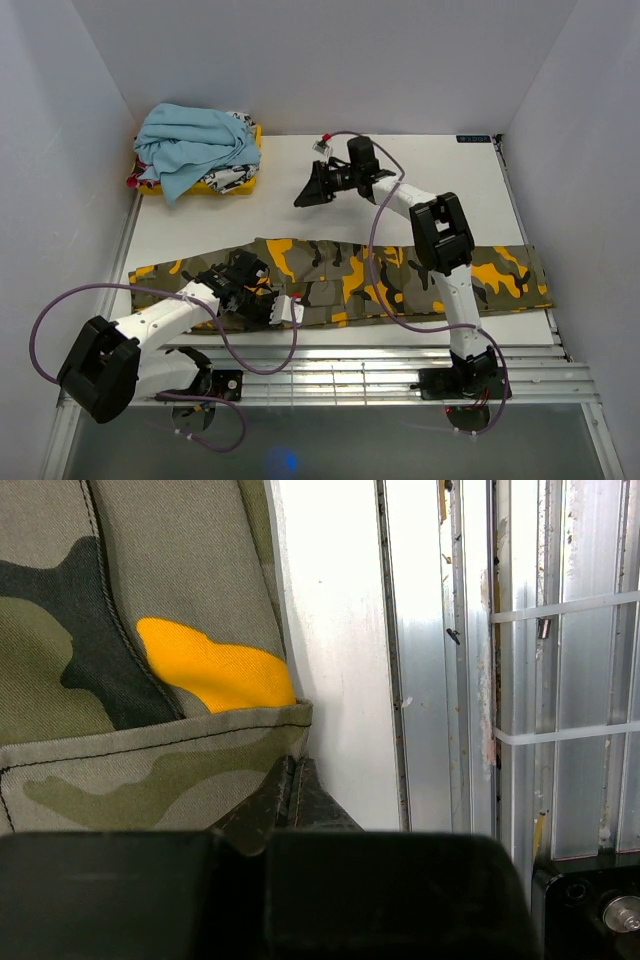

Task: Fold and stack the trousers
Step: Fold the trousers

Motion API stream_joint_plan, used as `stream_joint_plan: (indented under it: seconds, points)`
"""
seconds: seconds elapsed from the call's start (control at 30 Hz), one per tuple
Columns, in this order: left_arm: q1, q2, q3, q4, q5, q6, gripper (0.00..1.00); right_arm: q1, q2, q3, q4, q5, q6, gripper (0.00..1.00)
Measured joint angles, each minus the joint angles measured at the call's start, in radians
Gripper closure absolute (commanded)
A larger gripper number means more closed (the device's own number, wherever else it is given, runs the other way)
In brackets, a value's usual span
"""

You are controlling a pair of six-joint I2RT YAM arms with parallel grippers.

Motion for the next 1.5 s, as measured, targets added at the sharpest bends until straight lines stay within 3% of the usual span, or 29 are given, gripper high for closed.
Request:
stream_joint_plan:
  seconds: [0.17, 0.4, 0.63, 0.73, 0.83, 0.93, 1.1, 1.17, 1.23, 1.33, 1.5]
  points:
    - [0.0, -0.001, -0.001, 0.002, 0.001, 0.0, 1.0, -0.019, 0.018, 0.14, -0.174, 0.029, -0.151, 0.11]
    - [0.0, -0.005, -0.003, 0.005, 0.002, -0.002, 1.0, 0.027, 0.129, 0.161, -0.396, 0.052, -0.35, 0.14]
    - [0.0, -0.008, -0.004, 0.007, 0.002, -0.002, 1.0, 0.066, 0.157, 0.19, -0.499, -0.03, -0.427, 0.32]
    - [0.0, -0.012, -0.01, 0.01, 0.002, -0.002, 1.0, 0.073, 0.159, 0.18, -0.508, -0.095, -0.396, 0.34]
    - [0.0, -0.015, -0.013, 0.013, 0.002, -0.002, 1.0, 0.072, 0.137, 0.097, -0.401, -0.157, -0.31, 0.37]
    - [0.0, -0.018, -0.016, 0.016, 0.002, -0.002, 1.0, 0.071, 0.097, -0.059, -0.156, -0.211, -0.097, 0.38]
    - [0.0, -0.021, -0.019, 0.021, 0.003, -0.002, 1.0, 0.076, 0.119, -0.152, 0.558, -0.277, 0.589, 0.37]
    - [0.0, -0.022, -0.02, 0.021, 0.003, -0.002, 1.0, 0.085, 0.138, -0.133, 0.756, -0.291, 0.793, 0.3]
    - [0.0, -0.022, -0.02, 0.022, 0.003, -0.002, 1.0, 0.1, 0.138, -0.151, 0.864, -0.294, 0.859, 0.21]
    - [0.0, -0.022, -0.02, 0.022, 0.003, -0.002, 1.0, 0.125, 0.138, -0.165, 0.834, -0.27, 0.814, 0.17]
    - [0.0, -0.025, -0.022, 0.024, 0.003, -0.002, 1.0, 0.152, 0.153, -0.049, 0.444, -0.184, 0.553, 0.16]
